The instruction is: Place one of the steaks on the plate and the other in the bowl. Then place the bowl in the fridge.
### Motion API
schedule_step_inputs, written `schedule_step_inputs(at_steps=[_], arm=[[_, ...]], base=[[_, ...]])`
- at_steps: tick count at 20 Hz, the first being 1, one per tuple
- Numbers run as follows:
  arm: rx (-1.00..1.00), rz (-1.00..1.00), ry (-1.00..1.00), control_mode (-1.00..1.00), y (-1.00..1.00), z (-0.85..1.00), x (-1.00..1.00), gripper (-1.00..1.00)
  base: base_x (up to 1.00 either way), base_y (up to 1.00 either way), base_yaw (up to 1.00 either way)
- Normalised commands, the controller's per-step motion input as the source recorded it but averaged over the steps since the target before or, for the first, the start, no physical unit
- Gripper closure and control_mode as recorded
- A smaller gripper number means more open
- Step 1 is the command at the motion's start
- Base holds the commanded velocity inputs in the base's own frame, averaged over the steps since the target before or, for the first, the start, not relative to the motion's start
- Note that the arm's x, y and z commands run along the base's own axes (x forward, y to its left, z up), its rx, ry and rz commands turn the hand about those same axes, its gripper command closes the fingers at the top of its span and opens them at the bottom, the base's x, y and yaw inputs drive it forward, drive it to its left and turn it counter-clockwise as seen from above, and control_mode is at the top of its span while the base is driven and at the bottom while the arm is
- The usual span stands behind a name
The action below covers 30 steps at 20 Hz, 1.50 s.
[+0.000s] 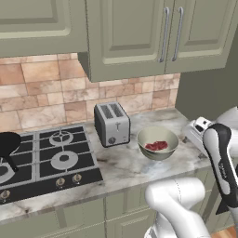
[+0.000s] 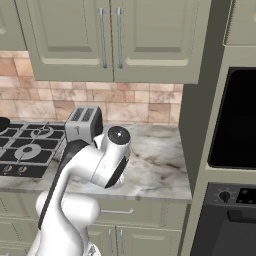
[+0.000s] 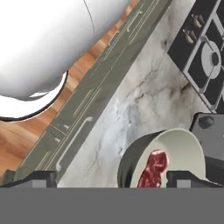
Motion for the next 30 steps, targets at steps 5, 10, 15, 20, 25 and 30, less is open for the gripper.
schedule_step_inputs(at_steps=[5, 10, 15, 20, 25, 30], arm=[[0.0, 0.07, 0.0, -1.0, 0.0, -0.24, 0.42, -1.0], [0.0, 0.06, 0.0, -1.0, 0.0, -0.3, 0.43, -1.0], [0.0, 0.06, 0.0, -1.0, 0.0, -0.29, 0.4, -1.0], [0.0, 0.05, 0.0, -1.0, -0.01, -0.24, 0.34, -1.0], [0.0, 0.04, 0.0, -1.0, -0.09, -0.23, 0.27, -1.0], [0.0, 0.0, 0.0, -1.0, -0.17, -0.23, 0.17, -1.0]], base=[[0.0, 0.0, 0.0], [0.0, 0.0, 0.0], [0.0, 0.0, 0.0], [0.0, 0.0, 0.0], [0.0, 0.0, 0.0], [0.0, 0.0, 0.0]])
